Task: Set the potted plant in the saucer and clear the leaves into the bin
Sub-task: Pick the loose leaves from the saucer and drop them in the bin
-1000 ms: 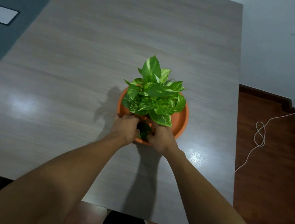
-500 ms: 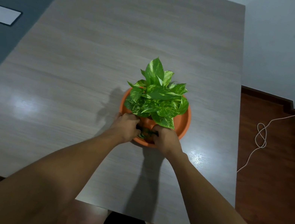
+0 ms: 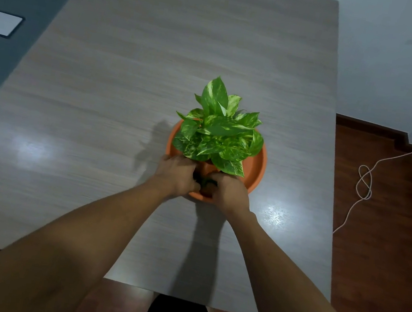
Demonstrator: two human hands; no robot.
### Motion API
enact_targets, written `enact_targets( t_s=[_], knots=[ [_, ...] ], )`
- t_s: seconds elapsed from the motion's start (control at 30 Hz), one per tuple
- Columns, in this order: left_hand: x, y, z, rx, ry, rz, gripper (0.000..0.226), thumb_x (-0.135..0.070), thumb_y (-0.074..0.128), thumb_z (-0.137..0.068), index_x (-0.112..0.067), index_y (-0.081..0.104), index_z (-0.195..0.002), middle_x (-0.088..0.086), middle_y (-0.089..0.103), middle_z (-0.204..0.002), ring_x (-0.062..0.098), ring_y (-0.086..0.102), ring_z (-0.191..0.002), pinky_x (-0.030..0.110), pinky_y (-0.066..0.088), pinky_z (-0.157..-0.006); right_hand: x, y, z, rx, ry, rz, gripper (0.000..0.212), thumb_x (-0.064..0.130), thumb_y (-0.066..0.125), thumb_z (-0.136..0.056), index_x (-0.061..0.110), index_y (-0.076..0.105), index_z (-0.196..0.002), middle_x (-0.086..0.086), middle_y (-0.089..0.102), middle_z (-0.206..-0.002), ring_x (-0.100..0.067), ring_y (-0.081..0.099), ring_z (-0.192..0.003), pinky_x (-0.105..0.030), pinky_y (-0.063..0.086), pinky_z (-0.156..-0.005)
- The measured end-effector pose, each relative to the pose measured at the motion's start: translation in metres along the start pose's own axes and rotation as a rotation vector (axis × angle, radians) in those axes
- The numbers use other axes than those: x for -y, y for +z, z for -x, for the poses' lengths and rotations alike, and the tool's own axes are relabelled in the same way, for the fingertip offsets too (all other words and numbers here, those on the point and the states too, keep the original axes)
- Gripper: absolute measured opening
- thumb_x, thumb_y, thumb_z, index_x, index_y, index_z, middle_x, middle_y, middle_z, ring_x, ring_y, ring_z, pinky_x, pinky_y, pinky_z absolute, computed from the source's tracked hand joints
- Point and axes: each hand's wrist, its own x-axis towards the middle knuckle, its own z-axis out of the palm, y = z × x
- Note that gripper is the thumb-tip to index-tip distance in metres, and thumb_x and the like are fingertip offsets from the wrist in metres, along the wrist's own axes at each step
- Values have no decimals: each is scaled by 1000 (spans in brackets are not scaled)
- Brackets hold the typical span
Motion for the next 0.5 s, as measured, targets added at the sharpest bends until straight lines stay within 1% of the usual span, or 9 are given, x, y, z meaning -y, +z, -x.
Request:
enact_targets(
  t_s=[0.1,0.17,0.2,0.23,0.3,0.33,0.4,0.47,0.5],
  knots=[
    [-1,4,-1,-35,-9,-5,30,-41,70,-77,-23,69,-100,7,68,-111,30,60,-109,39,40,-92,-7,1,-3,11,24,-16,31,25,52,-83,20,74,-104,-9,74,-98,-33,66,-87,-39,52,-67],
    [-2,6,1,-49,-4,19,24,-35,69,-80,-18,69,-97,11,68,-110,33,62,-107,38,44,-91,-7,-1,-4,36,52,-55,28,16,52,-91,13,72,-111,-12,72,-102,-27,66,-86,-28,44,-64],
    [-3,7,1,-49,0,39,22,-31,69,-82,-16,69,-97,13,68,-110,35,62,-106,39,47,-88,-8,-3,-6,48,99,-141,27,12,52,-94,9,70,-114,-12,71,-102,-21,66,-82,-22,43,-61],
    [-5,7,2,-46,4,58,19,-27,68,-83,-14,69,-97,15,67,-111,37,63,-106,40,49,-86,-6,-5,-6,82,186,-295,27,9,52,-96,4,67,-118,-11,71,-100,-13,68,-75,-14,45,-57],
    [-7,6,4,-40,7,109,13,-18,65,-85,-10,69,-94,17,67,-109,38,63,-103,40,51,-80,-6,-7,-8,143,356,-582,29,6,51,-99,-4,61,-124,-6,68,-91,-2,70,-59,-14,52,-52],
    [-8,7,5,-39,5,146,11,-14,64,-85,-9,70,-93,17,68,-107,37,64,-101,38,51,-77,-7,-6,-7,135,360,-611,28,4,51,-99,-5,61,-123,-4,67,-87,0,68,-55,-16,53,-50],
    [-8,7,5,-34,5,216,14,-8,61,-85,-10,73,-92,11,71,-101,32,66,-97,30,46,-70,-10,-7,-4,20,286,-466,25,-1,51,-95,-2,66,-115,-5,66,-84,-9,69,-60,-21,51,-54],
    [-8,6,6,-38,4,267,18,-4,59,-86,-7,74,-94,9,71,-98,28,67,-96,25,40,-69,-14,-5,-2,-150,146,-254,28,-7,50,-88,3,71,-104,-9,71,-91,-22,67,-77,-23,45,-63],
    [-8,6,6,-44,3,284,17,-3,57,-88,-3,72,-97,11,70,-101,28,65,-98,24,38,-71,-16,-3,-1,-170,114,-207,30,-9,50,-86,3,72,-102,-11,73,-96,-26,67,-84,-23,45,-67]
  ],
)
